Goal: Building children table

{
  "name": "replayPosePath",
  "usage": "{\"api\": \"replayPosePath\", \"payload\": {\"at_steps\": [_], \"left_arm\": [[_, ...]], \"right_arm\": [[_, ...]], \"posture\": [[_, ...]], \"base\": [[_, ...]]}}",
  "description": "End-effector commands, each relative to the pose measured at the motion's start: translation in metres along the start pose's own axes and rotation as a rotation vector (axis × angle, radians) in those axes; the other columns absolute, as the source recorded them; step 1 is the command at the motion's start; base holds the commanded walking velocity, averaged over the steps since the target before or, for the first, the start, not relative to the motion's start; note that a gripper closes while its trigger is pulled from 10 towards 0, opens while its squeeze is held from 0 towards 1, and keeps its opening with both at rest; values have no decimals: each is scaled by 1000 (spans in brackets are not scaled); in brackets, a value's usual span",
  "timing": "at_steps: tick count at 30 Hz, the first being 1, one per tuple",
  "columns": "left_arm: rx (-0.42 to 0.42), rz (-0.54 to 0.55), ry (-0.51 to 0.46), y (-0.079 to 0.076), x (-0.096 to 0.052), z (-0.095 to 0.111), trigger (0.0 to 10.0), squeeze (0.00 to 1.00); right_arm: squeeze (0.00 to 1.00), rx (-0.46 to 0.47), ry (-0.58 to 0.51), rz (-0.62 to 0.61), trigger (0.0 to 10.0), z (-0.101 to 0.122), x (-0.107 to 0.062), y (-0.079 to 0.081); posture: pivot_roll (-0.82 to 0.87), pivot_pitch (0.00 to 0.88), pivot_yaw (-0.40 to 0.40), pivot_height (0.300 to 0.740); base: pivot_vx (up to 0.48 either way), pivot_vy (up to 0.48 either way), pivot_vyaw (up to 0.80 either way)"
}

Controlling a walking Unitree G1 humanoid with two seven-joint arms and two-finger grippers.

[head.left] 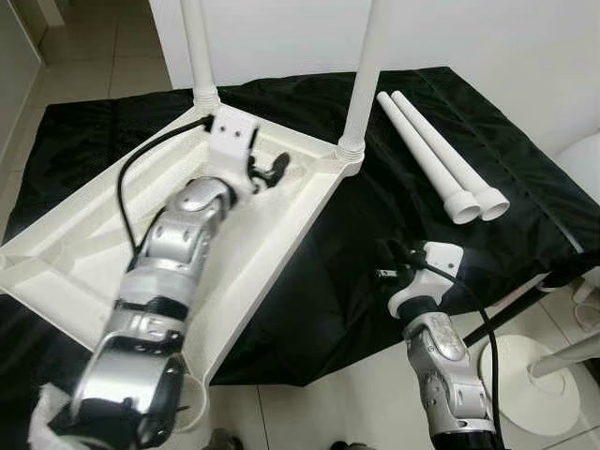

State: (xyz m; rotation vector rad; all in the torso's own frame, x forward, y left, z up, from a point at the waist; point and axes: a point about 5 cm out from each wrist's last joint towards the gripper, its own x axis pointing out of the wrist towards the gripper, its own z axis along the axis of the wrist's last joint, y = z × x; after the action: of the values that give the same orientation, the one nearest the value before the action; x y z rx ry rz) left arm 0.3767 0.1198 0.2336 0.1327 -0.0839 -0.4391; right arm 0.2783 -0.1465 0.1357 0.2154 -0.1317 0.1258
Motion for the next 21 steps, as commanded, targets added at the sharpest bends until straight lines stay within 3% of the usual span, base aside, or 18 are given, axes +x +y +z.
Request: {"api": "replayPosePath", "payload": {"at_steps": [1, 3, 6, 8, 10, 11, 13, 17, 19, 21], "left_arm": [[65, -43, -5, 11, -14, -9, 10000, 0], [65, -43, -5, 11, -14, -9, 10000, 0], [142, -53, 0, 26, -32, -19, 10000, 0], [142, -53, 0, 26, -32, -19, 10000, 0], [190, -101, 31, 38, -53, -29, 10000, 0], [190, -101, 31, 38, -53, -29, 10000, 0], [224, -135, 78, 48, -69, -37, 10000, 0], [259, -146, 120, 57, -79, -42, 10000, 0], [311, -176, 179, 65, -94, -48, 10000, 0], [328, -186, 202, 68, -99, -50, 10000, 0]], "right_arm": [[0, -11, -2, -4, 10000, -1, -1, -2], [0, -11, -2, -4, 10000, -1, -1, -2], [0, -14, -6, -2, 10000, 0, -1, -2], [0, -14, -6, -2, 10000, 0, -1, -2], [0, -15, -4, 4, 10000, 0, -1, -3], [0, -15, -4, 4, 10000, 0, -1, -3], [0, -18, 2, 16, 10000, 0, 0, -3], [0, -20, 3, 25, 10000, 0, 1, -2], [0, -23, 3, 31, 10000, 0, 2, -2], [0, -25, 3, 32, 10000, 1, 2, -3]], "posture": [[-22, 93, 27, 740], [-22, 93, 27, 740], [-20, 94, 23, 740], [-20, 94, 23, 740], [-10, 91, 7, 740], [-10, 91, 7, 740], [-7, 88, 2, 740], [-7, 88, 2, 740], [1, 84, -7, 740], [1, 84, -7, 740]], "base": [[0, 0, 0], [0, 0, 0], [0, 0, 0], [0, 0, 0], [0, 0, 0], [0, 0, 0], [0, 0, 0], [0, 0, 0], [0, 0, 0], [0, 0, 0]]}}
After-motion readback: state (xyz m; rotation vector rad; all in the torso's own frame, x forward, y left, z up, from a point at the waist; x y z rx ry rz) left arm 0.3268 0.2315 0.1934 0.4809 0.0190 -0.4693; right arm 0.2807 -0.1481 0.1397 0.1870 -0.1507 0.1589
